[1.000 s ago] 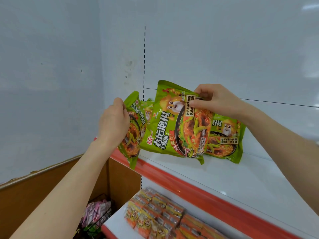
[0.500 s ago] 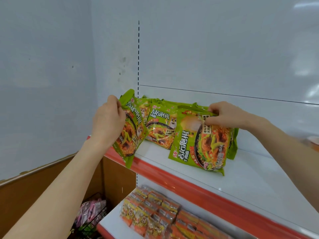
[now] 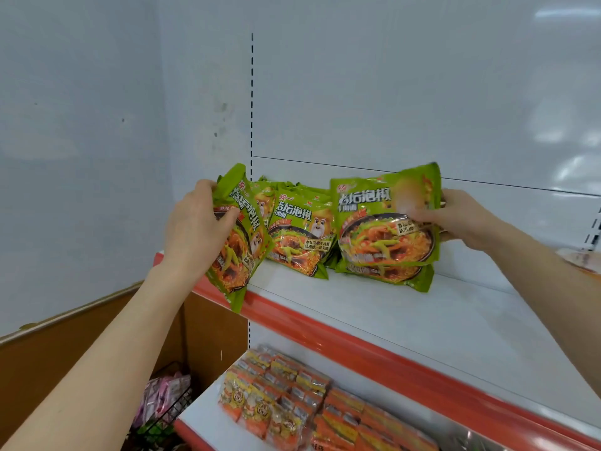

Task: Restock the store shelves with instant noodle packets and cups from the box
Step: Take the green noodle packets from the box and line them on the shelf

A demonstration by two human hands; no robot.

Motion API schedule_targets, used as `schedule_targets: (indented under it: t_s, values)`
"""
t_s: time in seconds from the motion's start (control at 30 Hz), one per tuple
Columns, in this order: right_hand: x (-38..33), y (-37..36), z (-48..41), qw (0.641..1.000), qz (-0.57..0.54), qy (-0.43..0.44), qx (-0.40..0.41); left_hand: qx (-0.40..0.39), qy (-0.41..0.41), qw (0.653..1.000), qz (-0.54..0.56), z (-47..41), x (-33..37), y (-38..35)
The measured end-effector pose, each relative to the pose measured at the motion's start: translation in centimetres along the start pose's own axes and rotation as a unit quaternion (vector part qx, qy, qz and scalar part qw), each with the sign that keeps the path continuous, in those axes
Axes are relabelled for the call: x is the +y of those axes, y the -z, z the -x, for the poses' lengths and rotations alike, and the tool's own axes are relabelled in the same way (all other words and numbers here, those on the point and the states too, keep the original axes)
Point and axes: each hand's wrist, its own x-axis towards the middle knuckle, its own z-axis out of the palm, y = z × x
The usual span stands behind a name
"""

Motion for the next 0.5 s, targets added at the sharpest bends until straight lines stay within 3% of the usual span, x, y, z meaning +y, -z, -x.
schedule_targets:
  t_s: [0.17,0.33,0.5]
  values:
    - [2.6,-1.8,0.0,0.997,-0.011,-0.024,0.077,0.004,-0.003,1.0,-0.001,0.1,0.0,0.1]
    - [5.0,-3.3,-0.2,0.995,0.034,-0.076,0.053,0.004,-0.007,1.0,0.005,0.2,0.0,0.2]
    - [5.7,-3.7,-0.5,0.994,0.009,-0.087,0.063,0.002,-0.009,1.0,0.006,0.0,-0.2,0.1]
